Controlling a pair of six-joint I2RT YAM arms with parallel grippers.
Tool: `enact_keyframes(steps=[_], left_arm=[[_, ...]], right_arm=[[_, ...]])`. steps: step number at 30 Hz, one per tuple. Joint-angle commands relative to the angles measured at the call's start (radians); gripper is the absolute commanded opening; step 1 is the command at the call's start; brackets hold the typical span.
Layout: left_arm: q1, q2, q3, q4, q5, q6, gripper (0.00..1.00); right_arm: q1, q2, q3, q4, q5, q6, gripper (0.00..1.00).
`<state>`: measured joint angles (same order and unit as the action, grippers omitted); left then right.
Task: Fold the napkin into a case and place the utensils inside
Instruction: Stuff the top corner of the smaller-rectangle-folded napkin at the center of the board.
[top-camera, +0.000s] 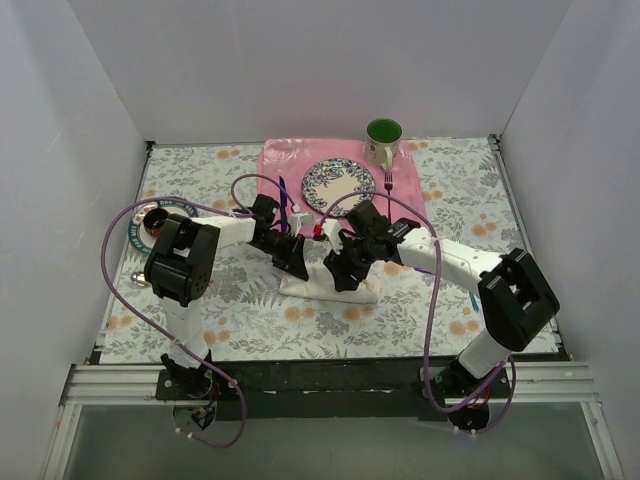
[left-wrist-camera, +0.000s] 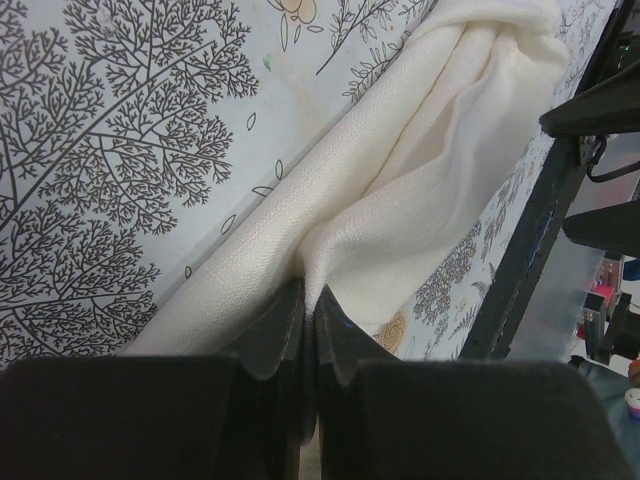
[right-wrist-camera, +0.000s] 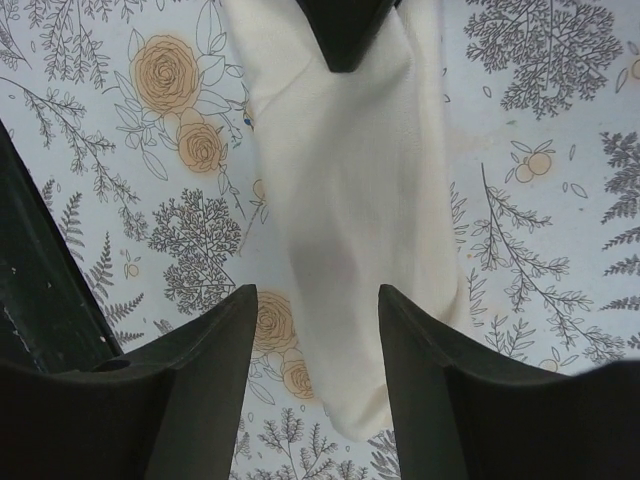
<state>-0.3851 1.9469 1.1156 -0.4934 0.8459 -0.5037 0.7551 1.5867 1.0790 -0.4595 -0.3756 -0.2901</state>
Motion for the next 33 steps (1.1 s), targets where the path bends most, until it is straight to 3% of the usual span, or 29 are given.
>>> enact_keyframes(steps=[1, 2, 9, 17, 23, 25, 33], left_arm=[[-0.011, 0.050, -0.040, -0.022, -0.156, 0.031, 0.00], [-0.011, 0.050, -0.042, -0.022, -0.157, 0.030, 0.00], [-0.011, 0.044, -0.054, -0.017, -0.166, 0.034, 0.00], [-0.011, 0.040, -0.068, -0.011, -0.177, 0.042, 0.00], [-0.011, 0.021, -0.066, -0.019, -0.124, 0.048, 0.00], [-0.006, -0.029, -0.069, -0.010, -0.090, 0.041, 0.15], [0.110, -0.196, -0.020, 0.003, 0.005, -0.025, 0.36]], right_arm=[[0.007, 0.045, 0.004, 0.012, -0.016, 0.066, 0.53], [0.006, 0.055, -0.008, 0.021, 0.016, 0.075, 0.47], [0.006, 0.111, -0.042, 0.071, 0.184, 0.089, 0.29], [0.006, 0.067, -0.119, 0.128, 0.440, 0.088, 0.28], [0.007, 0.071, -0.160, 0.159, 0.488, 0.054, 0.27], [0.009, 0.088, -0.162, 0.166, 0.494, 0.046, 0.27], [0.007, 0.111, -0.188, 0.186, 0.488, 0.055, 0.25]])
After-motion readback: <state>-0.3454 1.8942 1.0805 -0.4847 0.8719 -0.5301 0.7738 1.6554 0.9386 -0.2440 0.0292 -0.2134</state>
